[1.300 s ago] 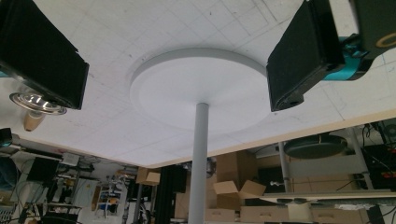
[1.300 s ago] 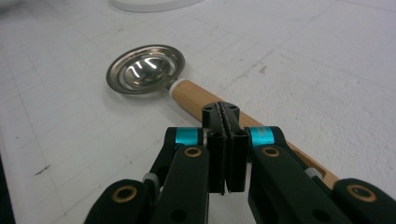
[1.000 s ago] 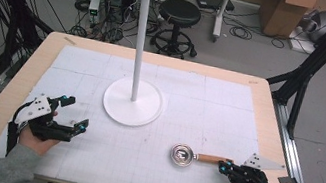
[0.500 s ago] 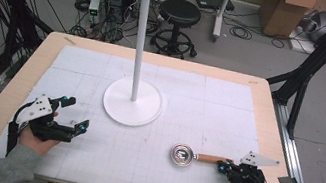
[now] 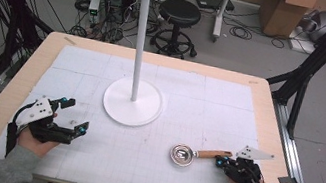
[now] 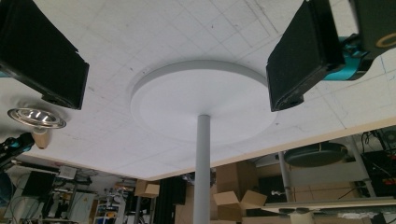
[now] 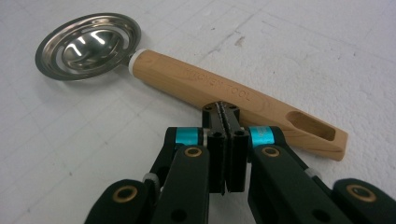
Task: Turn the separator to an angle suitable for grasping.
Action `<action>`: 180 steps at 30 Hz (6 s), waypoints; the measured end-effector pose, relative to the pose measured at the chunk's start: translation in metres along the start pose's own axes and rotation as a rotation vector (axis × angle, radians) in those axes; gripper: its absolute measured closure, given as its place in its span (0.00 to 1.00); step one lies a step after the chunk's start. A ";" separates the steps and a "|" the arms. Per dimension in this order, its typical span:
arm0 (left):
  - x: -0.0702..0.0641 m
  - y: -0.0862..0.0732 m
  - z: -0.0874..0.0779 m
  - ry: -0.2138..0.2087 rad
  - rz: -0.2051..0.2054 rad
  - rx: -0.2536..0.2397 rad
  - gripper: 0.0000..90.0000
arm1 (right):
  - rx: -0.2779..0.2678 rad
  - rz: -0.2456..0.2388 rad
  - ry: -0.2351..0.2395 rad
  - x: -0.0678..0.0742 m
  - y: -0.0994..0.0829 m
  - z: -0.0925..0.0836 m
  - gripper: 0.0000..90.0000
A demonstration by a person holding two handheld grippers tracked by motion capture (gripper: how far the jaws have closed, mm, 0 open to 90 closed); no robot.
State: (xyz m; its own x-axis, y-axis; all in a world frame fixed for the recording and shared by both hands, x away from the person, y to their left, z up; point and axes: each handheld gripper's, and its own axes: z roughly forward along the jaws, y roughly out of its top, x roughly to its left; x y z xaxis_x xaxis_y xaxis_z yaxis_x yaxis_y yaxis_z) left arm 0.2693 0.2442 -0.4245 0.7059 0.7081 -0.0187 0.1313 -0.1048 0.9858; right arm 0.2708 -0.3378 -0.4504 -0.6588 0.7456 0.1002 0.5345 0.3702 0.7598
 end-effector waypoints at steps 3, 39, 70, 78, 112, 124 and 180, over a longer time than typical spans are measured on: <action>0.000 -0.001 -0.001 0.004 0.001 0.001 0.07 | 0.004 0.003 0.004 -0.001 0.003 0.004 1.00; 0.007 -0.006 -0.016 0.042 -0.010 0.007 0.07 | 0.007 -0.027 0.014 -0.011 0.040 0.045 1.00; 0.008 -0.009 -0.025 0.058 -0.023 0.030 0.07 | 0.025 -0.113 0.059 0.009 0.075 0.088 1.00; 0.008 -0.010 -0.024 0.061 -0.018 0.041 0.07 | 0.032 -0.133 0.061 0.016 0.080 0.094 1.00; 0.009 -0.011 -0.024 0.061 -0.022 0.054 0.07 | 0.100 -0.253 0.145 0.060 0.102 0.100 1.00; 0.008 -0.012 -0.032 0.076 -0.013 0.050 0.07 | 0.172 -0.270 0.142 0.064 0.106 0.111 1.00; 0.009 -0.011 -0.022 0.054 -0.025 0.049 0.07 | 0.233 -0.278 0.191 0.066 0.073 0.069 1.00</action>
State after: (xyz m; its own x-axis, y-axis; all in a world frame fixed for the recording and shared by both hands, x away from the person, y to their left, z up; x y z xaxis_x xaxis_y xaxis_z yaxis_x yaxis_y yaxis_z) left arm 0.2588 0.2675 -0.4318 0.6637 0.7473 -0.0325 0.1826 -0.1198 0.9759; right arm 0.3027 -0.2234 -0.4320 -0.8698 0.4912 0.0455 0.4133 0.6753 0.6109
